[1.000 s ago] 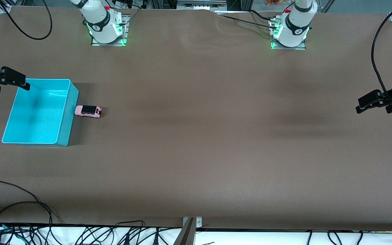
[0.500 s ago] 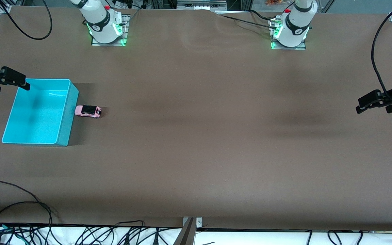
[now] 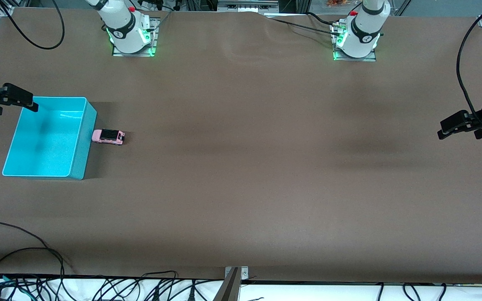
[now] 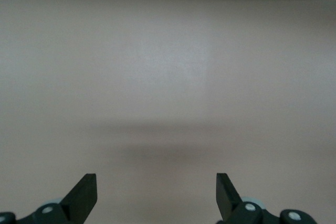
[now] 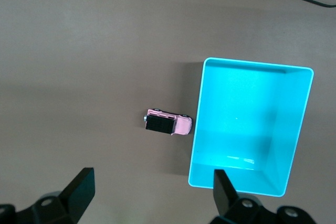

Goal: Wind and store pink jeep toy

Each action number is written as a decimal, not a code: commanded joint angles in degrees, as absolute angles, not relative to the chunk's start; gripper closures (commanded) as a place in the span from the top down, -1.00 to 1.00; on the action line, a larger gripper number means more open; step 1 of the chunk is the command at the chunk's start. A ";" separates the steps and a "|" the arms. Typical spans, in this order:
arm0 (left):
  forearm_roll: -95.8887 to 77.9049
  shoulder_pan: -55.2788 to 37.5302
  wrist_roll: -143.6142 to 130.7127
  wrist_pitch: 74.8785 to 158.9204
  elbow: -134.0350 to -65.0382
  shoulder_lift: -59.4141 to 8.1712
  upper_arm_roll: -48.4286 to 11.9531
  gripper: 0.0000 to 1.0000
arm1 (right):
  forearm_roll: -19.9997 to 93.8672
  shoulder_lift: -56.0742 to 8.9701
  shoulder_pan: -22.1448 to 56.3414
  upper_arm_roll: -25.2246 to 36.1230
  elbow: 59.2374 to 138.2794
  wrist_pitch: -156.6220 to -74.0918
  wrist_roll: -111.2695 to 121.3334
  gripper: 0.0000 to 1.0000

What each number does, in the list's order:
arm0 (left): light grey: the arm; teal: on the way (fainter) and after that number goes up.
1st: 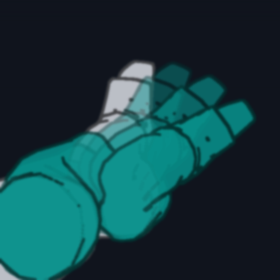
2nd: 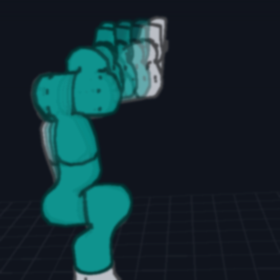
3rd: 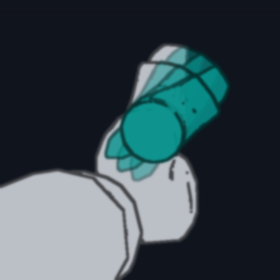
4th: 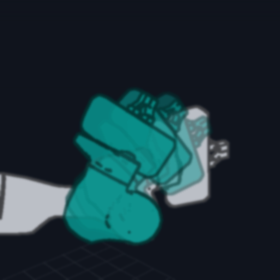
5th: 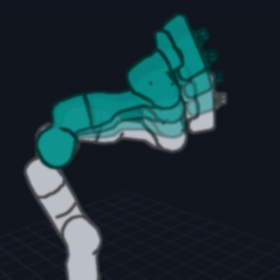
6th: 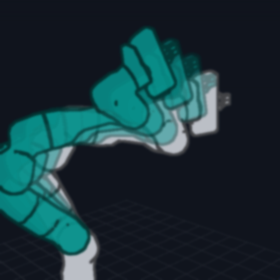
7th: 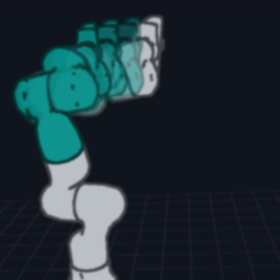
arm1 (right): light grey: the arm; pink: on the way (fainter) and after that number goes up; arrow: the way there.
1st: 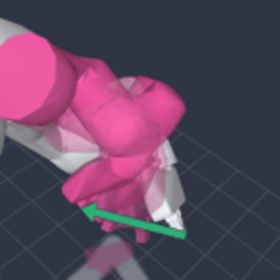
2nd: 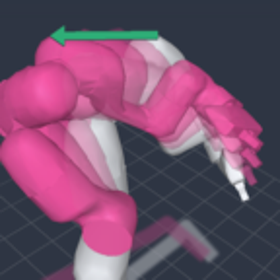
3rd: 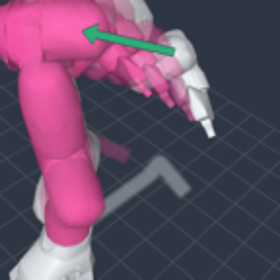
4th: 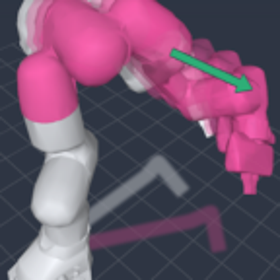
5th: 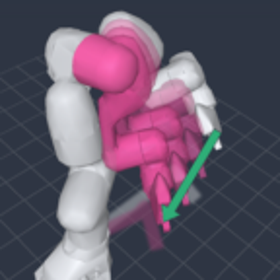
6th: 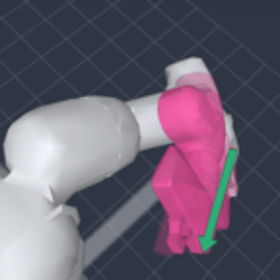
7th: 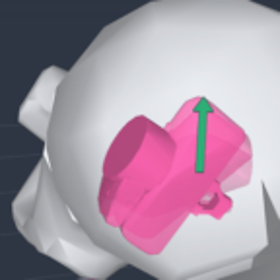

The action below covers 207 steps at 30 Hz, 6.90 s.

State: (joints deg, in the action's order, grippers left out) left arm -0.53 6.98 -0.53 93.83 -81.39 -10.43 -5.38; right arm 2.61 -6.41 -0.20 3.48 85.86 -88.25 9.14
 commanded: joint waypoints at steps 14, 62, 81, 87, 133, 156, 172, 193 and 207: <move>-1.93 7.65 1.05 93.43 -82.44 -9.32 -5.63 1.00 | 1.85 -10.02 4.39 3.08 86.04 -89.91 8.44 1.00; -1.93 7.65 1.05 93.25 -82.44 -9.32 -5.63 1.00 | 2.20 -10.19 4.75 3.87 85.96 -83.67 4.48 1.00; -1.93 7.65 1.05 92.55 -82.27 -8.35 -5.54 1.00 | 2.20 -9.15 4.57 3.16 89.81 -86.04 3.78 1.00; -1.93 7.65 1.05 92.11 -82.27 -7.73 -5.62 1.00 | 2.20 -5.02 4.48 3.16 99.65 -94.82 3.60 1.00; -1.84 7.82 1.05 92.11 -81.74 -7.38 -5.36 1.00 | 2.29 -2.19 2.02 0.79 138.86 -143.78 -18.00 1.00; -1.67 7.03 1.05 91.14 -82.44 -8.70 -5.98 1.00 | 2.37 -6.41 2.02 0.79 141.15 -148.80 -62.21 1.00; -1.49 7.03 0.97 91.14 -82.27 -9.14 -5.98 1.00 | 2.29 -10.89 -0.79 0.88 143.26 -157.85 -73.47 1.00; -1.32 7.12 0.97 91.14 -82.35 -9.14 -5.98 1.00 | -0.35 -13.27 -0.79 0.79 143.09 -159.70 -73.48 0.76; -1.32 7.12 0.97 91.14 -82.35 -9.14 -5.98 1.00 | -0.35 -11.25 -0.70 0.70 141.95 -159.26 -71.64 -1.00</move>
State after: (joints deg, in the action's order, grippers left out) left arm -0.53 6.97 -0.52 91.66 -82.55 -9.28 -6.09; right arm 0.92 -13.01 -0.38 1.10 142.23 -159.09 -72.76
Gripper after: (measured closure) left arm 0.000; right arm 0.471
